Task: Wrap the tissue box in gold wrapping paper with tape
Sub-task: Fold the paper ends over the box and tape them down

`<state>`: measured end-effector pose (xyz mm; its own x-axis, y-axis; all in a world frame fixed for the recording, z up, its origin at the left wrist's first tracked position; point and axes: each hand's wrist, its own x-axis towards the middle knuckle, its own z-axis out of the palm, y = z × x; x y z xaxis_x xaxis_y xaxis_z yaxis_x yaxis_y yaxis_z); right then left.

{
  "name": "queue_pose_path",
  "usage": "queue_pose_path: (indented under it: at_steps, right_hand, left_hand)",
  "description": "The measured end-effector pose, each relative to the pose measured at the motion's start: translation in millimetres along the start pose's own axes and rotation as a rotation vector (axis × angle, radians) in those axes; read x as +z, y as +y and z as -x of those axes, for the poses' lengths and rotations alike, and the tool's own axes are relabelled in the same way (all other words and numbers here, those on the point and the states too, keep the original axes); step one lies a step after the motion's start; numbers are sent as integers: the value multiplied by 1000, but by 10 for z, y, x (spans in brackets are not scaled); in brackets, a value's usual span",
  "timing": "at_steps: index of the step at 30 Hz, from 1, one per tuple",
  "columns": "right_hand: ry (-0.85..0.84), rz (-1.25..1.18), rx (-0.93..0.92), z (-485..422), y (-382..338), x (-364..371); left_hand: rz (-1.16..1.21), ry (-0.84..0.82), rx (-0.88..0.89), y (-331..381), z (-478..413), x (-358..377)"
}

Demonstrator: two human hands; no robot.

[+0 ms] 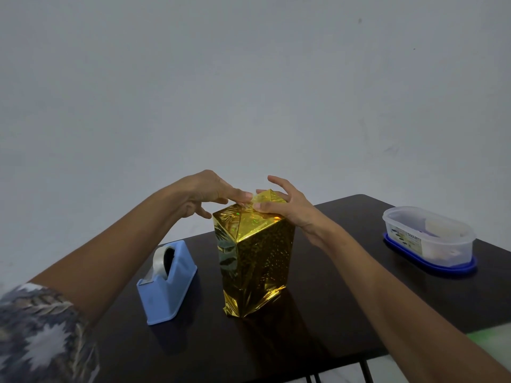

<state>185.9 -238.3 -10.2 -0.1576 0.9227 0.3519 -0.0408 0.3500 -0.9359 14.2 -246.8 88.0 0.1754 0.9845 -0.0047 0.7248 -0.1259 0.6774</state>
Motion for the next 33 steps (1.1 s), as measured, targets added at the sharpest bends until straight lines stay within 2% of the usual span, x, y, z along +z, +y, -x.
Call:
queue_pose_path:
  at_steps: [13, 22, 29, 33]
  right_hand:
    - [-3, 27, -3, 22, -22, 24]
    - [82, 13, 42, -7, -22, 55]
    - [127, -55, 56, -64, -38, 91]
    - [151, -47, 48, -84, -56, 122]
  left_hand:
    - [-81, 97, 37, -1, -84, 53]
    - [-107, 101, 30, 44, -57, 89]
    - [-84, -43, -56, 83, -9, -26]
    - [-117, -54, -90, 127, 15, -61]
